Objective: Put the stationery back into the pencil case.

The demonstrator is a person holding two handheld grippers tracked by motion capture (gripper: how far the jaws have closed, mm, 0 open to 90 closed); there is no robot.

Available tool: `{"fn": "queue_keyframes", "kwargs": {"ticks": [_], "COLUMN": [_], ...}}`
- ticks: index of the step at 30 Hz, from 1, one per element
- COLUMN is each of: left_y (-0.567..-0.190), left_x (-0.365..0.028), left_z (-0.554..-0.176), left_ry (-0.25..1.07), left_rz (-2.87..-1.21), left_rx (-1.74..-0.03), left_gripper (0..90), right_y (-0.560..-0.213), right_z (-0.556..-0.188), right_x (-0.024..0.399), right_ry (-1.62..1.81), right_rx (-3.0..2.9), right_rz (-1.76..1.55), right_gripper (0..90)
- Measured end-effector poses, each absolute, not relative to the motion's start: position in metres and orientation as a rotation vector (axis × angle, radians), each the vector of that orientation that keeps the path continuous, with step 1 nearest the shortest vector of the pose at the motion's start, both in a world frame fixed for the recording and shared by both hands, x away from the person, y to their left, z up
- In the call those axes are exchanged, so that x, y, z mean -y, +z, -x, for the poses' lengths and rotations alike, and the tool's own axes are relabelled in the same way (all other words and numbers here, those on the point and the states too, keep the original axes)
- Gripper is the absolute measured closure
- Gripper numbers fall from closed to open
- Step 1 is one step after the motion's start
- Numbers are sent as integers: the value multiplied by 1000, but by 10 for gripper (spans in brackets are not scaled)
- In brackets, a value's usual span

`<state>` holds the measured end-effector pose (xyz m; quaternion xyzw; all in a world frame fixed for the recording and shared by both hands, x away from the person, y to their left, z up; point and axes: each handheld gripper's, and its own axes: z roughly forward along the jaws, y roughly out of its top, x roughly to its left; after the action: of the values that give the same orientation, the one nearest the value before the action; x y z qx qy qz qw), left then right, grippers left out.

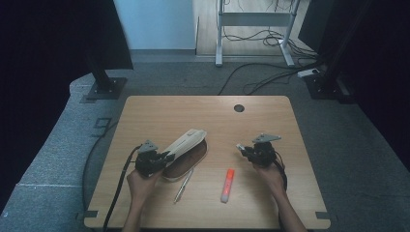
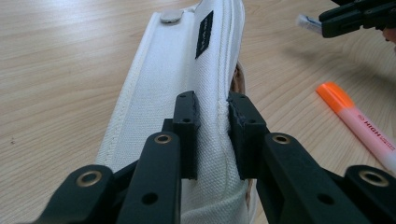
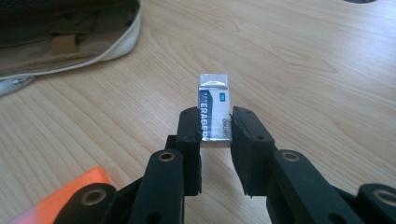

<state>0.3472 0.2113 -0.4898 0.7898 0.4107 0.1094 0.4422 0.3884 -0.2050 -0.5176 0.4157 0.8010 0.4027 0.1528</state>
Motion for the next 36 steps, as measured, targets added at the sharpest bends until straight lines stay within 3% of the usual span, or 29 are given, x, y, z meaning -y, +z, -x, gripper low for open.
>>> {"fn": "queue_keyframes", "kwargs": {"ticks": [36], "left_y": [-490], "left_x": [-202], "left_z": [-346], "left_ry": [245], "left_rz": [-1958], "left_rx": [-984], "left_gripper": [751], "right_y": [-523], "right_z": [-387], "right_x": [113], "right_ry": [1171], "right_rx": [-2465], "right_rz": [-982], "right_gripper": [719]}}
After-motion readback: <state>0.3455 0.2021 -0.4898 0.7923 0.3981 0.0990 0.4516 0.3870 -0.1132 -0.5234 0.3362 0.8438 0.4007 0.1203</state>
